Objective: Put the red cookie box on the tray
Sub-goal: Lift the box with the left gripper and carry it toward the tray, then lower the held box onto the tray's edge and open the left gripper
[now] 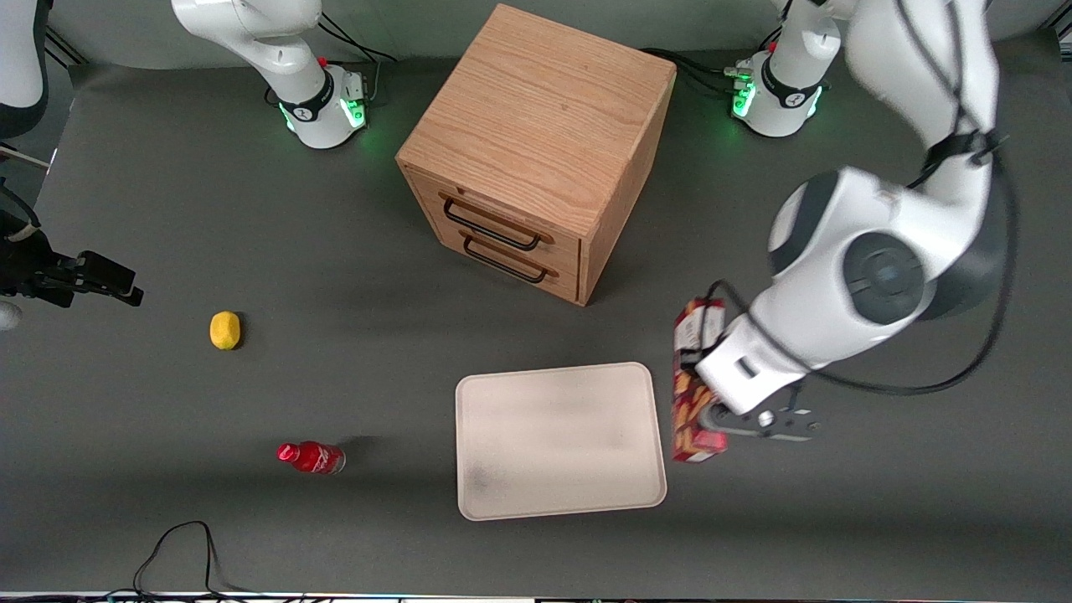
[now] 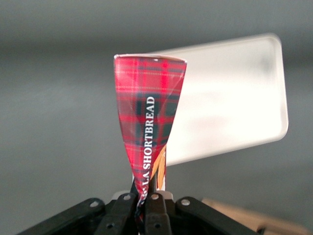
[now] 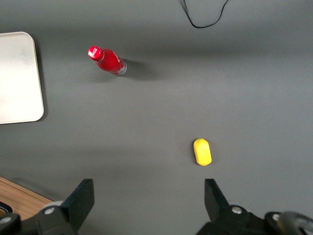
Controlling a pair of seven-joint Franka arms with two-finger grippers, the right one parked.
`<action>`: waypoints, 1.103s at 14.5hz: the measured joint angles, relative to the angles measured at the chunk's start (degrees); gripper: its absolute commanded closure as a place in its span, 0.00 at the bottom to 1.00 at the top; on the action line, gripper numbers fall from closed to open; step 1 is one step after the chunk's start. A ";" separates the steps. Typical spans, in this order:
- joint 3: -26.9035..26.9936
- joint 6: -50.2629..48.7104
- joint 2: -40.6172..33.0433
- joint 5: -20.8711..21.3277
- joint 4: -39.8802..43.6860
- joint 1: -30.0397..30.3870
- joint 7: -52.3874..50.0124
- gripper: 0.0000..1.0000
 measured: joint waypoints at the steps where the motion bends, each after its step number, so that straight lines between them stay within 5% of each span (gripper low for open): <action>1: 0.07 2.91 2.77 0.58 0.80 -0.85 -1.68 1.00; 6: 0.40 9.04 11.93 1.30 2.95 -1.53 -4.86 1.00; 16: 2.97 15.76 18.88 1.45 3.55 -2.68 -7.43 1.00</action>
